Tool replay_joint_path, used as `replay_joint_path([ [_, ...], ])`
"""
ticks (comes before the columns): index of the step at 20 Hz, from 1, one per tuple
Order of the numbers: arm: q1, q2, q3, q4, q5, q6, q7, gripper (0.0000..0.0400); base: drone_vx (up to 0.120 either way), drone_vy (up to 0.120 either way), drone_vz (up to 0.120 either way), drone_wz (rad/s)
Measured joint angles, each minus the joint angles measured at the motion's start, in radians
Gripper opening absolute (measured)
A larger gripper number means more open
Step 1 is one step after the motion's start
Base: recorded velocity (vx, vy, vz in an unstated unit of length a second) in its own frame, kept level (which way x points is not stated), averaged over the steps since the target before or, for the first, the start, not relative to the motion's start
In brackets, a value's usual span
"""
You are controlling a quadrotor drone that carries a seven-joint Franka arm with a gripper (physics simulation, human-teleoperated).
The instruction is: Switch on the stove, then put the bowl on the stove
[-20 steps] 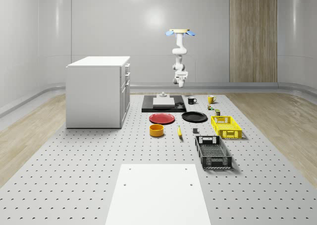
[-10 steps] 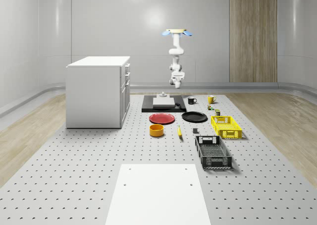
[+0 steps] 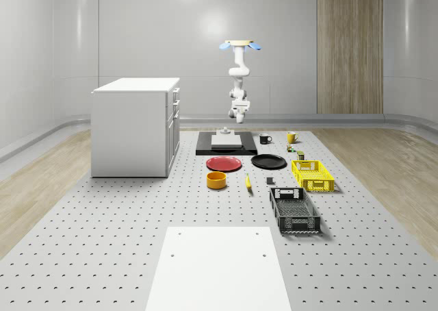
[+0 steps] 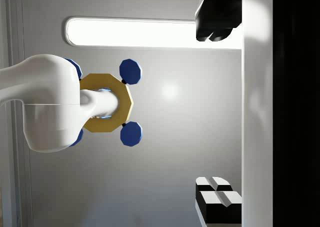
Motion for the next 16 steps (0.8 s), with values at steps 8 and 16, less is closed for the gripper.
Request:
replay_joint_path([
  [8, -0.021, -0.006, 0.067, -0.010, -0.094, 0.007, 0.012, 0.0400, 0.000, -0.120, 0.000, 0.000],
  [16, -0.098, -0.027, 0.305, -0.090, -0.436, 0.024, 0.063, 0.0400, 0.000, -0.120, 0.000, 0.000],
])
